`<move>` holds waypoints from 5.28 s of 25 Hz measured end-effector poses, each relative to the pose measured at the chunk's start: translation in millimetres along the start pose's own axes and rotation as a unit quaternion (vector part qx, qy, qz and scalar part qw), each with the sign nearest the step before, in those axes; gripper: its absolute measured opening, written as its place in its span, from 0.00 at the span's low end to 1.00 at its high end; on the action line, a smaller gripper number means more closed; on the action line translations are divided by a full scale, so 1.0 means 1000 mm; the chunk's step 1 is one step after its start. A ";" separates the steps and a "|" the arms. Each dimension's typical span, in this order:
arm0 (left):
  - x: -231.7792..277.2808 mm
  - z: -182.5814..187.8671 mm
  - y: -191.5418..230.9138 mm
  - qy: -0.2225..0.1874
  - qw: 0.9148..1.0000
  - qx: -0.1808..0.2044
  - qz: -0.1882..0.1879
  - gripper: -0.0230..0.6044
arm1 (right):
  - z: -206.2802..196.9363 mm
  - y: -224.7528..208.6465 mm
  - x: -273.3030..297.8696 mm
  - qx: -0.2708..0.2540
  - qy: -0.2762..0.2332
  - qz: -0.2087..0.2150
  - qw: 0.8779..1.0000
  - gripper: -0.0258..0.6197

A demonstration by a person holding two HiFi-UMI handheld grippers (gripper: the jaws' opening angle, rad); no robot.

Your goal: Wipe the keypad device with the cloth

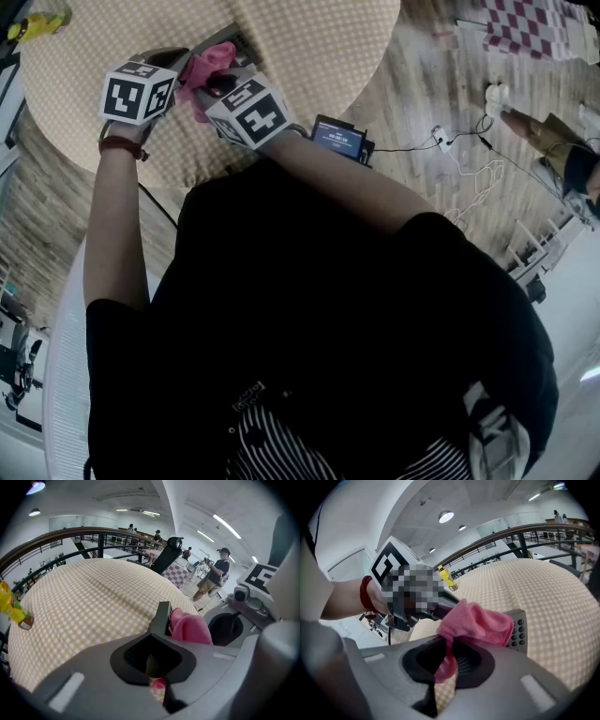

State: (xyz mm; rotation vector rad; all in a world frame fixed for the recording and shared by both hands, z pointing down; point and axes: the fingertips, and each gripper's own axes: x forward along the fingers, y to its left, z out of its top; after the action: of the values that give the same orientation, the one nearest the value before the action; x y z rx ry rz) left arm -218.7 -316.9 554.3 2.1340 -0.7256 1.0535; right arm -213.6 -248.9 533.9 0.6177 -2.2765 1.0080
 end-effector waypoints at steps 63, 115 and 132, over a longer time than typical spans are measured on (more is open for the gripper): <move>0.001 0.005 0.007 -0.022 0.981 0.132 0.142 0.04 | -0.008 -0.004 0.029 -0.062 0.016 -0.028 0.998 0.12; -0.106 0.018 -0.050 -0.261 0.948 -0.035 0.179 0.04 | -0.044 0.024 -0.061 -0.001 0.027 0.068 0.997 0.12; -0.137 -0.030 -0.149 -0.366 0.910 -0.132 0.146 0.04 | -0.008 0.067 -0.123 -0.147 -0.080 0.041 0.985 0.11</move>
State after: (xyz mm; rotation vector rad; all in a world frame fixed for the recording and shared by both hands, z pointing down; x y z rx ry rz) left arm -199.5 -172.8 410.7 2.1981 -1.4772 0.2141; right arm -161.3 -179.9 423.7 0.4966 -2.5459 0.6584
